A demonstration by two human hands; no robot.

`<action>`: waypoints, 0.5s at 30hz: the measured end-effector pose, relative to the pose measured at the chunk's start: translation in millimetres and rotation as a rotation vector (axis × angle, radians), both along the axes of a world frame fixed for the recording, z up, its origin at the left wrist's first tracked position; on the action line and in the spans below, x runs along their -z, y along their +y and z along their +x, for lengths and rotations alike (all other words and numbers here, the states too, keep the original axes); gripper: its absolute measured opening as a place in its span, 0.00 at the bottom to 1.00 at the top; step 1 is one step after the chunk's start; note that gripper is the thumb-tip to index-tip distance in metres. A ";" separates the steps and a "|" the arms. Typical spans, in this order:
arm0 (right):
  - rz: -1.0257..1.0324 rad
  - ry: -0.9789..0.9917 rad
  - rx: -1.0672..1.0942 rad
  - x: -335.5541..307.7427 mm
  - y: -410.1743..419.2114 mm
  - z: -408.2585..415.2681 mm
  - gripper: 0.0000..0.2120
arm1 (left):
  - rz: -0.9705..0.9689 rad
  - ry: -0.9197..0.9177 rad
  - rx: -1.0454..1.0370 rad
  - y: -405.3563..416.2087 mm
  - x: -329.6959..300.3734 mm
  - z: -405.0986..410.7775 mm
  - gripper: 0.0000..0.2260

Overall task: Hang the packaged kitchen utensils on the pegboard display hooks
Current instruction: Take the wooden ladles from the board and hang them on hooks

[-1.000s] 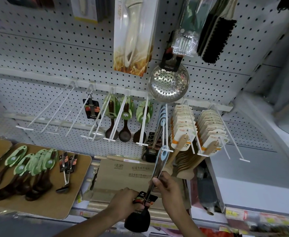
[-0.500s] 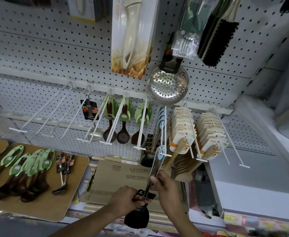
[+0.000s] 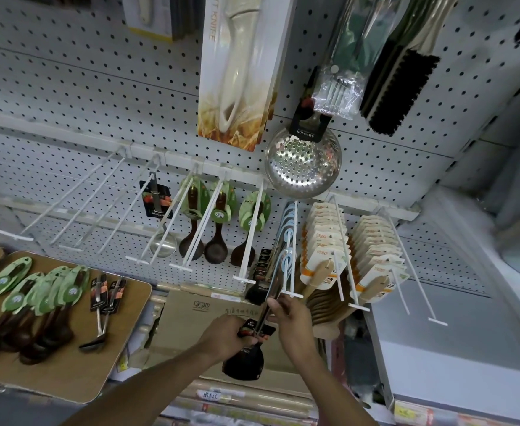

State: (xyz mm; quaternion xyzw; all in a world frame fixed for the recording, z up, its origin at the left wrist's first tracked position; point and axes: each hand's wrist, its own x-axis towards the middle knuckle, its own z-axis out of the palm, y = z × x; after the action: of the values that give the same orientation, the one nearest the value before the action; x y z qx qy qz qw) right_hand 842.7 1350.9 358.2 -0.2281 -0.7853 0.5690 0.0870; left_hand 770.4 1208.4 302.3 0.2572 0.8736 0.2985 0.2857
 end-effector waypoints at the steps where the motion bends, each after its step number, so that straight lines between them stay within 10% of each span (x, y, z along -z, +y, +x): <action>1: 0.015 -0.002 -0.002 1.0 3.1 -4.5 0.10 | 0.009 0.003 -0.003 3.5 -1.6 -3.3 0.09; 15: 0.084 0.082 0.012 -11.6 18.8 -40.7 0.17 | 0.005 0.010 -0.104 27.9 6.8 -37.6 0.14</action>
State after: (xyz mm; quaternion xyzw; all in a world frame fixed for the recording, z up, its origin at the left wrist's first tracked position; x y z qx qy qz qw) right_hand 802.1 1369.7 369.8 -0.2054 -0.8028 0.5440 0.1321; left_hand 732.7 1236.3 295.5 0.2138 0.8864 0.3138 0.2647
